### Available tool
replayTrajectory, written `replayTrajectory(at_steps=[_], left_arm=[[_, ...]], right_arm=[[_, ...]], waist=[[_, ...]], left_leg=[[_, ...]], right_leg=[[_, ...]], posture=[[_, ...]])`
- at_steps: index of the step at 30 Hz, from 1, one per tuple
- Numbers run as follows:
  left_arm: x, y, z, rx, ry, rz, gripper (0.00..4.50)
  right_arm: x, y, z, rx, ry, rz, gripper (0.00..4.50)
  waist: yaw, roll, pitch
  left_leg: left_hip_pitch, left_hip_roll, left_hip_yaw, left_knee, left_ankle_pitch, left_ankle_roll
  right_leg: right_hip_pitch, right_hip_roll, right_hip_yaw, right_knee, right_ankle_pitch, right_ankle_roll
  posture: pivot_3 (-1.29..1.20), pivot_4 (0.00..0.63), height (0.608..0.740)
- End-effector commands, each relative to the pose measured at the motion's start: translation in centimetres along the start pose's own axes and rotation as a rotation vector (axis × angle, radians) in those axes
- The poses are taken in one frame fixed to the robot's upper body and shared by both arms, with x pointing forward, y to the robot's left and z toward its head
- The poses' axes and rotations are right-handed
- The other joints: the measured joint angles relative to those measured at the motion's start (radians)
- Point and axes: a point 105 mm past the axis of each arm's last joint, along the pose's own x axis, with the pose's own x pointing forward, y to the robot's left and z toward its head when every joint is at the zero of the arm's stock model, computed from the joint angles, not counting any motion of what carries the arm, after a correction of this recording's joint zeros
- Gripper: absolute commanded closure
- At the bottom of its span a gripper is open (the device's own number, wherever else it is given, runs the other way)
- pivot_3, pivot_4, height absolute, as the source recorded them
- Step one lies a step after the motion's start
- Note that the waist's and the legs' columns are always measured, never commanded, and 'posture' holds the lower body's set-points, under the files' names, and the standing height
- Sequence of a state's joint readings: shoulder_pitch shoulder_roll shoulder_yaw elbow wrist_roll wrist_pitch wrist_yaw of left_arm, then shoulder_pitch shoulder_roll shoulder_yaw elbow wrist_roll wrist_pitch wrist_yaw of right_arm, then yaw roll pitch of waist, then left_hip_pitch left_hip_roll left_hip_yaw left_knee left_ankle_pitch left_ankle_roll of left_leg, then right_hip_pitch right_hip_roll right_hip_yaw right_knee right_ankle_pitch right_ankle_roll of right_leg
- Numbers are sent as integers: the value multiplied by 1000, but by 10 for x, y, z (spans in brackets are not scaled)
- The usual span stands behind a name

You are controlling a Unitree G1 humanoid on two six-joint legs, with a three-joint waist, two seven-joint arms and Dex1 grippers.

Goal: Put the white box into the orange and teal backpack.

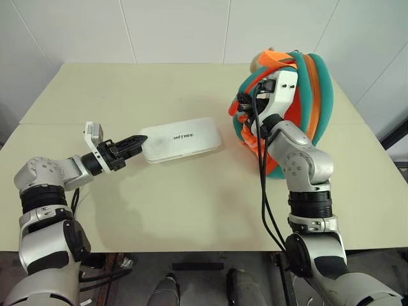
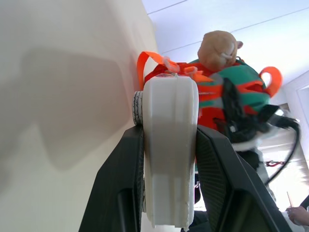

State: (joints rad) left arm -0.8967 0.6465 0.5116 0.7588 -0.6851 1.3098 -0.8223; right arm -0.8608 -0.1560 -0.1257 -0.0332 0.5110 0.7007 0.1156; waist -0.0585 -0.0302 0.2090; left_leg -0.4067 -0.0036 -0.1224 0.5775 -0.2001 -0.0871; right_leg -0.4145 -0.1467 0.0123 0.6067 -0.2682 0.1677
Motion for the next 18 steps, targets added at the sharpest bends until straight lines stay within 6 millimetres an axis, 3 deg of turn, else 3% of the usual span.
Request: replayTrajectory(at_steps=[1, 4, 11, 18], left_arm=[[-12, -23, 27, 88, -84, -46, 3283], [-20, -27, 38, 118, -114, -33, 3283], [-35, -29, 49, 147, -141, -2, 3283], [-43, -31, 57, 181, -151, 17, 3283]], right_arm=[[-23, 43, 12, -4, 13, 244, 4500], [-42, 59, 13, -28, 59, 359, 4500], [-72, 75, 18, -89, 127, 526, 4500], [-115, 105, 19, -114, 192, 830, 4500]], waist=[[1, 0, 0], [2, 0, 0], [5, 0, 0], [6, 0, 0]], left_leg=[[0, 0, 0, 0, 0, 0], [0, 0, 0, 0, 0, 0], [0, 0, 0, 0, 0, 0], [-1, 0, 0, 0, -1, 1]], right_leg=[[0, 0, 0, 0, 0, 0], [0, 0, 0, 0, 0, 0], [0, 0, 0, -1, 0, -1], [0, 0, 0, -2, -1, 0]], posture=[[0, 150, 740], [0, 150, 740], [0, 150, 740], [0, 150, 740]])
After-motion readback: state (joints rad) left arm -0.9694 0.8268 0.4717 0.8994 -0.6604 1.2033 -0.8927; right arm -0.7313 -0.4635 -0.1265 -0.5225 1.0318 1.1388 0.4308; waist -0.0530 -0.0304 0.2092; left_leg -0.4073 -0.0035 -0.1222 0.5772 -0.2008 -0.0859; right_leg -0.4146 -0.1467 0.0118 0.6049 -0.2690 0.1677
